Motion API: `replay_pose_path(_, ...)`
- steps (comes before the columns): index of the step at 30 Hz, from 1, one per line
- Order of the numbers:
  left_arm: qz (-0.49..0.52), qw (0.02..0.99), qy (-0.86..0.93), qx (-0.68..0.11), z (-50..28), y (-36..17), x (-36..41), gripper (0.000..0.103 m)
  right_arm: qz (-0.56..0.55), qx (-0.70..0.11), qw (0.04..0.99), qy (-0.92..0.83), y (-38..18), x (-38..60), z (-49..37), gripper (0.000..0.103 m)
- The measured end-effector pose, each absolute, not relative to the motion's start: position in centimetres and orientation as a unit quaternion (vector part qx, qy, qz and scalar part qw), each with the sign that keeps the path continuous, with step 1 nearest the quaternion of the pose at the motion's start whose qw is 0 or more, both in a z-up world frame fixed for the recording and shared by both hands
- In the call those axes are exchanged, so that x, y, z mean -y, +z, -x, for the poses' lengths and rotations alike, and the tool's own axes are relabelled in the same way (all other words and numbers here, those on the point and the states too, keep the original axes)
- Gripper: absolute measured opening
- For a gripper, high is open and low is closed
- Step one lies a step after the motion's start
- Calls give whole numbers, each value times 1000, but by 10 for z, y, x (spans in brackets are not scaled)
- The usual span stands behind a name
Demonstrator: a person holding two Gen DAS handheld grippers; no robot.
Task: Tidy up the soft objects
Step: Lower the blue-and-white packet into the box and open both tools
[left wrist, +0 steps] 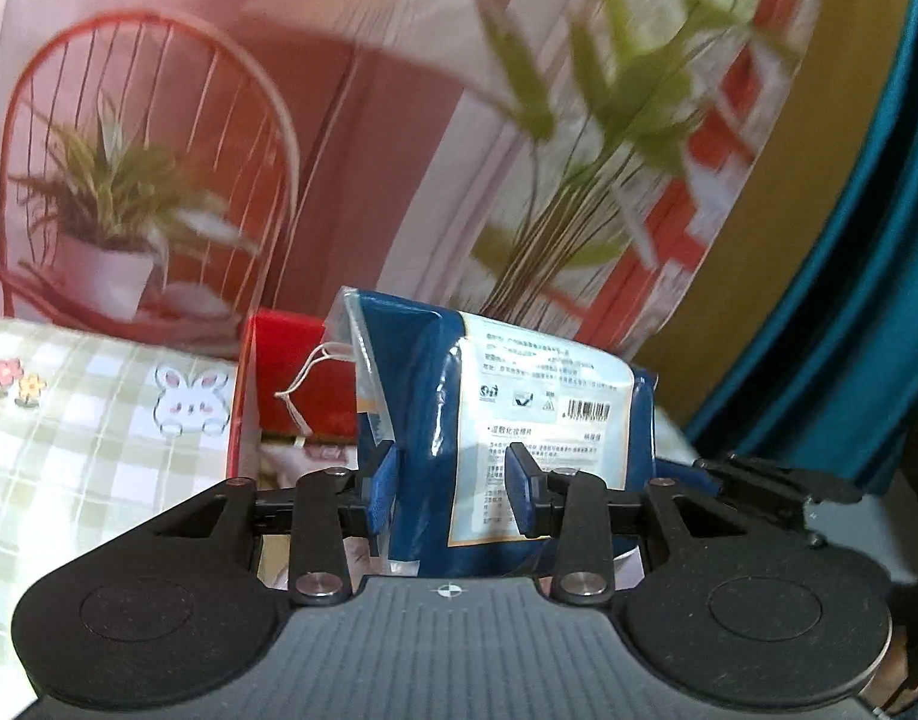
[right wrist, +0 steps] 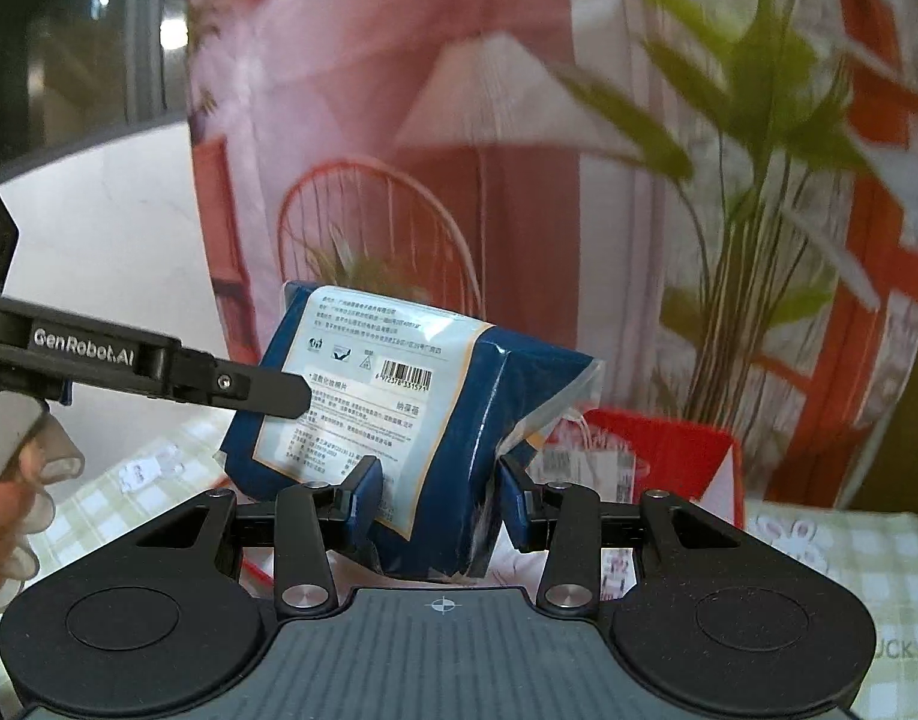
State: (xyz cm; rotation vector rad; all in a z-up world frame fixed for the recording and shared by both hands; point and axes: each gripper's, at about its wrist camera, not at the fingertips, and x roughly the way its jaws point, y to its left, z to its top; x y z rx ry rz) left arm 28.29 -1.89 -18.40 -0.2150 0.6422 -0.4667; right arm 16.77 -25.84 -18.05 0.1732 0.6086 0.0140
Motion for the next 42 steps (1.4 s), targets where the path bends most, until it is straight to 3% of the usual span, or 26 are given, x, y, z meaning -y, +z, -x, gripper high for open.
replay_pose_path(7, 71, 906, -203, -364, -314, -214, 27, 39, -132, -361, 923, -5, -220, 273, -198, 38)
replay_pose_path(16, 23, 910, -181, -373, -322, -227, 33, 38, -127, -402, 906, -34, -251, 281, -211, 36)
replay_pose_path(20, 1, 904, -183, -385, -323, -233, 41, 20, -105, -414, 904, -29, -255, 274, -216, 30)
replay_pose_path(34, -20, 905, -181, -383, -316, -231, 44, 21, -88, -452, 887, -32, -259, 264, -228, 30)
replay_pose_path(36, -13, 910, -186, -370, -309, -224, 40, 25, -95, -444, 890, -38, -255, 265, -225, 31)
replay_pose_path(38, -5, 917, -186, -354, -299, -216, 34, 45, -100, -432, 895, -46, -249, 266, -218, 34)
replay_pose_path(42, 12, 932, -180, -316, -277, -200, 22, 65, -101, -382, 917, -62, -231, 264, -194, 64)
